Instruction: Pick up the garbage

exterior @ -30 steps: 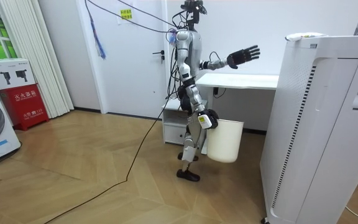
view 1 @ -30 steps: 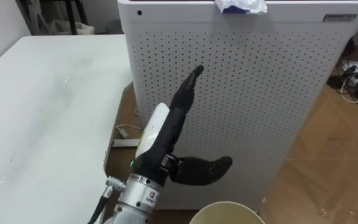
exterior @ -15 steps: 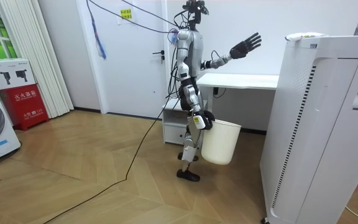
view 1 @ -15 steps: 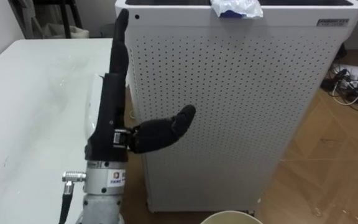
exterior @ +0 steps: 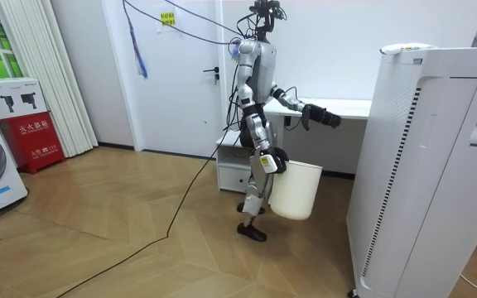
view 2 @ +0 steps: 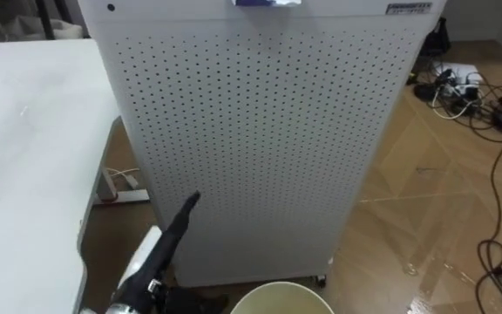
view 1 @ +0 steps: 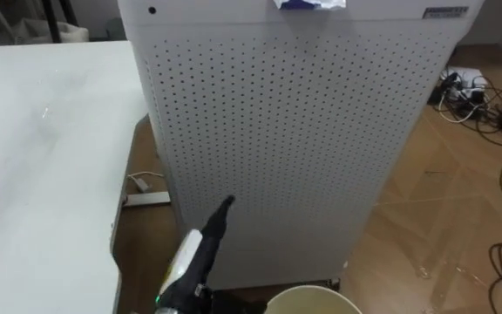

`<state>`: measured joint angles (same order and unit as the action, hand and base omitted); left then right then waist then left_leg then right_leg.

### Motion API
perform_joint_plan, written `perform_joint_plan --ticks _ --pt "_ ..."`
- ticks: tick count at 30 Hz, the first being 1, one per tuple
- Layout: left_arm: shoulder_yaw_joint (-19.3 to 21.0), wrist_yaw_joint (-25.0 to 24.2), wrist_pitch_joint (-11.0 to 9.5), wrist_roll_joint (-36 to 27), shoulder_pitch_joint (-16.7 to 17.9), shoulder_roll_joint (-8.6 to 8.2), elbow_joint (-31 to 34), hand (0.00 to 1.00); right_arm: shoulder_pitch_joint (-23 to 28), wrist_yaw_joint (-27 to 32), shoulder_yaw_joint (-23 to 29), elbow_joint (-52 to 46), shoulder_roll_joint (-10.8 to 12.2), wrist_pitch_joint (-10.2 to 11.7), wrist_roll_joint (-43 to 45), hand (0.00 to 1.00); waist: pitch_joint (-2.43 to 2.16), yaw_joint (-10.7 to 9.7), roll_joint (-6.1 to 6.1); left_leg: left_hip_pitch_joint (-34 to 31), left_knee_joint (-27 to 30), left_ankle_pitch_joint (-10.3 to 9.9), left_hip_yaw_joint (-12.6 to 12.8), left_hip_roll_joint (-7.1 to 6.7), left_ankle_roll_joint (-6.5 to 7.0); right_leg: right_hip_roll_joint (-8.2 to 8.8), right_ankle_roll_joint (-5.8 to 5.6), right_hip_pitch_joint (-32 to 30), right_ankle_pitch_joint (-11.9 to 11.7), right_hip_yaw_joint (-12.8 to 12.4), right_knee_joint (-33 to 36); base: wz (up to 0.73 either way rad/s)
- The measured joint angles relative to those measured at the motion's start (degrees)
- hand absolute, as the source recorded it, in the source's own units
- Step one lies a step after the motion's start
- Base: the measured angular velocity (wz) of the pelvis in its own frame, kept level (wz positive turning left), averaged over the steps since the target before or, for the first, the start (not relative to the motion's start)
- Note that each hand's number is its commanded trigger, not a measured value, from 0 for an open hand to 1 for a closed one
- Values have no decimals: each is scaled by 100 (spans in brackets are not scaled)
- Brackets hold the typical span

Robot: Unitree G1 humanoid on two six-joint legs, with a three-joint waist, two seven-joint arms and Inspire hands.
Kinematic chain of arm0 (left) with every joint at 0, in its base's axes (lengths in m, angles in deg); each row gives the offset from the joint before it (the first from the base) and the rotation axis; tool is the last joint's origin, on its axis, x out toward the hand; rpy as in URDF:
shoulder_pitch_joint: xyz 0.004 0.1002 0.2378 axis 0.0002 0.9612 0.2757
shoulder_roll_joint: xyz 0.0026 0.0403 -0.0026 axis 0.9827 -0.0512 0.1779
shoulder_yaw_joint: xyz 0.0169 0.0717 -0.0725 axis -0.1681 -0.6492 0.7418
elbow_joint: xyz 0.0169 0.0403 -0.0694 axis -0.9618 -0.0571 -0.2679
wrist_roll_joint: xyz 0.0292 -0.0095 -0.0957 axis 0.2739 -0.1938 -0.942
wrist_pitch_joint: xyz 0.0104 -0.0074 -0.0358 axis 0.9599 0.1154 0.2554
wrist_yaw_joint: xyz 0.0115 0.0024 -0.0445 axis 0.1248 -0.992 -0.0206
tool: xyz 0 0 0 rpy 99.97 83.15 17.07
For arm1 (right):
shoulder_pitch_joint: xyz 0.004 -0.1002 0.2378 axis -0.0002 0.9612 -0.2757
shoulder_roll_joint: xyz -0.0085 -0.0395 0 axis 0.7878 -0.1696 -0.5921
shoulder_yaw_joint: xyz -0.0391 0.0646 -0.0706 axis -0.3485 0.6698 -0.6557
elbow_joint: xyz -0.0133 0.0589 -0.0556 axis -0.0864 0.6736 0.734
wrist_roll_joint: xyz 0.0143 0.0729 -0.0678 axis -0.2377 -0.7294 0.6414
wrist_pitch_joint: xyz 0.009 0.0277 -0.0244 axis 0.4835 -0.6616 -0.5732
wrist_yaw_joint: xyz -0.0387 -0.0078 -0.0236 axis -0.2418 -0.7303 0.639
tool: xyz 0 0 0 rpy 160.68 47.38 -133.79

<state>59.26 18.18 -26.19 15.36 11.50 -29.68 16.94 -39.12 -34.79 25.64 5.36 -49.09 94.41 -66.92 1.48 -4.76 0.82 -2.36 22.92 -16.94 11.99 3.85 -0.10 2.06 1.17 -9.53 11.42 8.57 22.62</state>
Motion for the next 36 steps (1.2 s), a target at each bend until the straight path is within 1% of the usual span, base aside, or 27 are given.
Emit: perform_joint_plan --ticks 2,3,4,5,6,7,8,9,10,11,12,13,14,15,16,17,18,19,20,22,24,28,30,32,33,35,36 --pt "15 -19 5 -77 0 17 -164 0 -44 -56 -20 -4 12 -26 17 100 3 51 7 -389 989 -108 19 176 -78 -12 112 -131 212 39 312 -35" --pt "3 -79 42 -174 19 12 -190 0 -45 -106 -28 -6 12 -26 11 100 10 31 -38 -792 1902 -73 -9 364 -105 -55 215 -170 384 19 502 -15" --pt "-14 -121 48 -291 39 -10 -191 0 -43 -127 -28 -6 10 -49 7 100 18 36 -82 -1126 2689 97 -63 570 -110 -154 280 -194 530 6 726 -16" --pt "-14 -154 51 -358 39 -15 -198 0 -41 -147 -34 -6 9 -56 -4 100 19 38 -76 -1272 3010 245 -109 629 -118 -176 305 -211 616 -11 847 -19" --pt "-16 -201 51 -531 35 -44 -244 0 -41 -161 -78 -16 -13 -58 -11 100 27 35 -42 -1522 3493 595 -212 659 -130 -209 359 -227 734 -99 1033 -16" --pt "-15 -216 44 -636 34 -128 -381 0 -36 -163 -111 -16 -52 -62 17 100 39 57 17 -1689 3726 831 -293 643 -127 -222 410 -166 789 -185 1093 -12" --pt "-16 -238 44 -665 24 -161 -451 0 -38 -163 -109 -27 -74 -62 35 100 35 31 17 -1752 3690 785 -286 639 -129 -218 425 -165 807 -209 1119 -7" --pt "-14 -305 45 -689 -9 -211 -589 0 -43 -162 -101 -33 -131 -63 47 100 34 25 11 -1919 3495 608 -306 613 -65 -218 420 -168 810 -236 1137 -15" --pt "-15 -327 46 -688 8 -217 -680 0 -43 -154 -100 -37 -155 -66 45 100 36 51 35 -2062 3060 497 -369 484 -107 -191 433 -167 815 -275 1129 -21" --pt "-11 -334 48 -687 14 -217 -719 0 -46 -140 -95 -45 -164 -66 50 100 41 72 53 -2119 2761 500 -403 411 -125 -166 448 -168 819 -277 1128 -32" --pt "-4 -345 55 -686 27 -214 -807 0 -44 -106 -95 -47 -170 -66 69 100 36 119 87 -2188 2042 533 -435 305 -173 -140 478 -167 843 -310 1119 -29" --pt "0 -348 63 -692 28 -208 -922 0 -38 -77 -102 -47 -165 -66 69 100 13 162 133 -2202 1258 619 -440 229 -228 -138 479 -160 887 -377 1112 -29" --pt "-1 -348 80 -693 31 -203 -963 0 -33 -72 -105 -47 -167 -66 76 100 6 181 154 -2191 859 706 -443 206 -244 -138 477 -146 909 -400 1106 -18" --pt "-1 -348 102 -692 47 -188 -1022 0 -27 -59 -105 -47 -177 -66 85 100 6 188 195 -2146 158 929 -528 129 -259 -137 454 -79 965 -429 1092 -18" --pt "-1 -347 110 -685 60 -161 -1099 0 -16 -43 -114 -47 -179 -66 86 100 9 211 248 -2054 -344 1250 -599 100 -256 -138 427 6 1027 -486 1069 -19" --pt "0 -346 111 -685 71 -143 -1167 0 -8 -28 -151 -47 -179 -66 87 100 -1 232 267 -1964 -468 1397 -615 84 -266 -138 405 75 1044 -526 1024 -23" --pt "15 -346 107 -671 78 -115 -1371 0 4 -24 -197 -47 -178 -68 95 100 -63 238 268 -1793 -632 1635 -624 28 -265 -122 359 197 1065 -570 879 -20" --pt "85 -345 107 -663 76 -115 -1625 0 8 -25 -197 -47 -175 -68 98 100 -79 236 292 -1682 -658 1824 -648 -31 -222 -111 309 323 1075 -579 726 -19" --pt "131 -343 109 -656 78 -114 -1778 0 10 -27 -194 -48 -177 -68 97 100 -83 240 292 -1650 -639 1922 -688 -64 -176 -107 283 392 1082 -572 653 -22" --pt "312 -344 163 -690 135 -62 -2295 0 77 -45 -188 -153 -164 -60 109 100 -93 199 345 -1634 -418 1736 -718 -173 -121 -2 179 652 1070 -503 309 -12" --pt "372 -344 229 -711 215 6 -2400 0 182 -36 -139 -320 -162 -58 111 100 -92 211 329 -1694 -231 1534 -694 -208 -99 47 125 733 1063 -524 139 -6" --pt "487 -344 256 -802 170 -29 -3214 0 209 -35 -150 -339 -153 -52 72 100 -100 258 258 -1645 51 1162 -561 -345 -4 248 -25 928 1120 -649 25 -11" --pt "487 -344 293 -809 199 -43 -3345 0 240 -35 -152 -338 -150 -52 64 100 -101 265 254 -1548 61 1042 -490 -459 55 389 -117 1026 1170 -645 67 -5" --pt "503 -343 292 -854 204 -66 -3507 0 269 -31 -152 -343 -154 -52 72 100 -87 284 237 -1420 78 912 -368 -537 139 514 -196 1036 1192 -664 323 0" --pt "507 -342 292 -894 220 -71 -3520 0 289 -29 -149 -362 -173 -50 74 100 -102 310 201 -1372 101 804 -309 -571 186 600 -319 915 1183 -626 728 0" --pt "510 -302 292 -903 204 -71 -3517 0 283 -21 -151 -357 -188 -47 80 100 -102 330 190 -1282 111 714 -249 -639 291 756 -541 615 1055 -623 1488 9" --pt "526 -152 299 -892 210 -187 -3509 0 308 -16 -147 -341 -203 -45 81 100 -91 325 174 -1171 94 629 -240 -695 363 799 -608 462 846 -613 1940 34"
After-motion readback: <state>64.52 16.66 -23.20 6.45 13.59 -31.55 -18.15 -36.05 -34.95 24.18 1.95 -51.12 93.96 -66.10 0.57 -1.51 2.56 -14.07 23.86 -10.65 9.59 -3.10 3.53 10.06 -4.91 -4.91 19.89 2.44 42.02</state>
